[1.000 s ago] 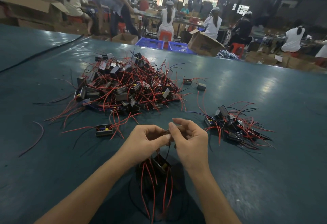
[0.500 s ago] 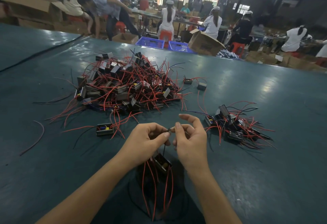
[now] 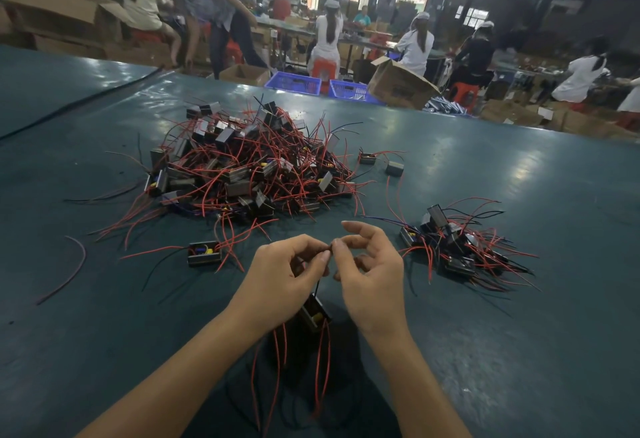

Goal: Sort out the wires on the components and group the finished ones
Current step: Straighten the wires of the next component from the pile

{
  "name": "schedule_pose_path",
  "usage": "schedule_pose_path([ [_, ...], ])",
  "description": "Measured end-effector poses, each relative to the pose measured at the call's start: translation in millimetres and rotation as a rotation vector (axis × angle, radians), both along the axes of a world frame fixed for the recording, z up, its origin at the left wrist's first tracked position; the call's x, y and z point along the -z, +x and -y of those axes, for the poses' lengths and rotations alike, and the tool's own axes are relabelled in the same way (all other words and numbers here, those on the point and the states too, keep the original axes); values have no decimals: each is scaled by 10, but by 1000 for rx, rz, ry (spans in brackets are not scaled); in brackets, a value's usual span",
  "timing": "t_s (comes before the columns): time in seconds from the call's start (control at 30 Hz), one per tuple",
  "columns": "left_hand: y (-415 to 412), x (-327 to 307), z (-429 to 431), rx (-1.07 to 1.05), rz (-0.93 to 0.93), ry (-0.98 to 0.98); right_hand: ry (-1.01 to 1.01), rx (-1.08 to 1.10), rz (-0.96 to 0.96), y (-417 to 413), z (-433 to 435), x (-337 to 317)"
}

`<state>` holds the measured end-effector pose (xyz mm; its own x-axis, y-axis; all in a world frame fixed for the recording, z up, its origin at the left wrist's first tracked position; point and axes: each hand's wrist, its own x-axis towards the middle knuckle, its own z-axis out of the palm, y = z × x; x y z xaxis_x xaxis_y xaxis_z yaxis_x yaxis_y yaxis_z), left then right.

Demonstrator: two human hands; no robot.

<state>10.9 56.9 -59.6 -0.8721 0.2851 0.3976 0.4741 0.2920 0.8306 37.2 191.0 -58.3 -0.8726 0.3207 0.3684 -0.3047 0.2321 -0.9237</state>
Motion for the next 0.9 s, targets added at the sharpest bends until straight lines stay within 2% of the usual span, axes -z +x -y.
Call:
schedule_pose_path([
  [0.1,-8,5,-2,-3,-10,20,-133,-27,59,-13,-13,-15],
  [0.2,-13,18,-3,-5,-10,26,-181,-38,102,-31,-24,-8],
  [0.5,-53,25,56,-2,-94,-56,92,-9,144,-32,-41,12],
  [0.67,-41,17,78,-21,-177,-157,15,-44,161,-17,-45,-31],
  [0.8,-43,4,93,-27,-204,-173,35,-43,130,1,-39,-76],
  [0.9,-40,1,89,-33,-211,-150,17,-60,182,4,-43,-75],
])
